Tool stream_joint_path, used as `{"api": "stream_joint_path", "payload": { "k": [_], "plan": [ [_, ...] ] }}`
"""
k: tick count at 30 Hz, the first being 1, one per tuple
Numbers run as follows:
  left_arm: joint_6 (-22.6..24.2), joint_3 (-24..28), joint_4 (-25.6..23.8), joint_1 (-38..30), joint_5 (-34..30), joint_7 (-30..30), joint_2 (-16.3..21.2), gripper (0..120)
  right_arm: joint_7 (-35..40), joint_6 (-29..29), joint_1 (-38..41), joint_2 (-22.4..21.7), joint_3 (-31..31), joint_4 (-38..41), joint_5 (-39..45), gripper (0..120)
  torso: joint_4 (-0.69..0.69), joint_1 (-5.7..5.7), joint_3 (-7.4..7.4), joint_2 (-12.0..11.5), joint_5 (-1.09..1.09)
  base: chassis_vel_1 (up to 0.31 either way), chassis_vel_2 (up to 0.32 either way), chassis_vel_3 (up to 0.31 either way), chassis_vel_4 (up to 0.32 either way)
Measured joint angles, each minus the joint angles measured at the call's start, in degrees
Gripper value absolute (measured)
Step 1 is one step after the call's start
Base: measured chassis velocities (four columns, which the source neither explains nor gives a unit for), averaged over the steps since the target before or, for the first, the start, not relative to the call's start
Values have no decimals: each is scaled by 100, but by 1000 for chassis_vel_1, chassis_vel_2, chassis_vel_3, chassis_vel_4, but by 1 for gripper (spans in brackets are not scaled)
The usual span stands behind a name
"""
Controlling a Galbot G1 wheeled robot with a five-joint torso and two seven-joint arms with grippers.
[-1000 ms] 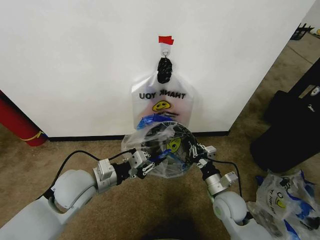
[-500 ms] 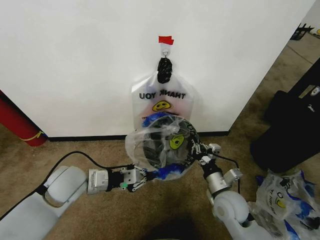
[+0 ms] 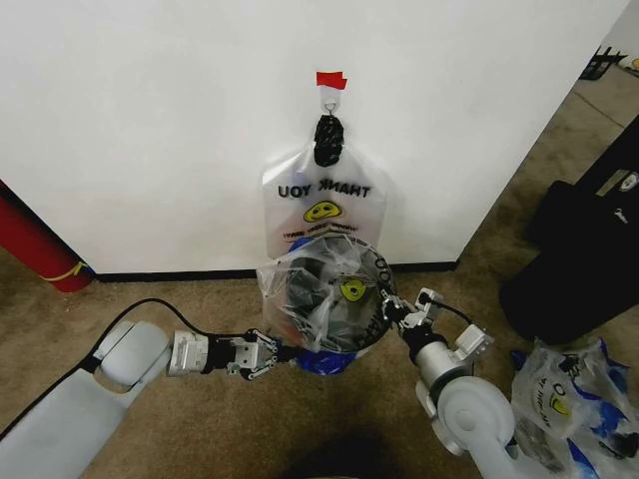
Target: Pick up the garbage bag from the wall and place it over the trash bin.
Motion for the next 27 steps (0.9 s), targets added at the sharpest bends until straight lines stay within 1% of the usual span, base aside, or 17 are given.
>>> {"api": "stream_joint_path", "payload": {
  "k": [2,4,8,10,12,13,14,17,19,20,21,25,27],
  "plan": [
    [-60,14,220,-95,116,-203,-47,0,58,-66,16,10,0,7,69,0,-1,0,0,0,1,0,0,0,0],
    [-6,56,359,-129,137,-492,-55,0,114,-141,47,20,0,7,133,0,-1,1,0,0,1,0,0,0,0],
    [149,85,460,-123,-58,-585,-32,0,153,-186,119,50,2,-32,163,0,0,0,0,0,0,0,0,0,0],
    [172,69,476,-100,-129,-398,-6,8,155,-185,177,82,-2,-96,163,0,0,0,0,0,1,0,0,0,0],
    [153,17,475,-66,-142,-87,21,18,155,-163,247,127,-17,-192,162,0,0,0,0,0,1,0,0,0,0],
    [153,17,475,-66,-142,-87,21,18,155,-163,247,127,-17,-192,162,0,0,0,0,0,1,0,0,0,0],
    [133,-11,470,-58,-134,24,25,21,155,-154,280,151,-20,-239,161,0,0,0,0,0,1,0,0,0,0],
    [23,-141,449,-37,-33,313,38,34,126,-85,405,231,-20,-421,136,0,0,0,0,0,1,0,0,0,0],
    [-8,-258,431,-18,63,436,48,41,87,-43,494,282,-4,-537,113,0,-1,1,0,0,0,0,0,0,0],
    [-3,-325,414,1,96,513,66,46,51,-4,547,308,9,-612,87,0,0,0,0,0,0,0,0,0,0],
    [-3,-325,414,1,96,513,66,46,51,-4,547,308,9,-612,87,0,0,0,0,0,0,0,0,0,0],
    [52,-596,376,82,25,782,141,63,-132,163,736,412,10,-955,-50,0,0,0,0,0,0,0,0,0,0],
    [145,-880,374,127,-199,832,83,72,-190,267,805,477,-26,-1124,-168,0,0,0,0,0,1,0,0,0,0]
  ]
}}
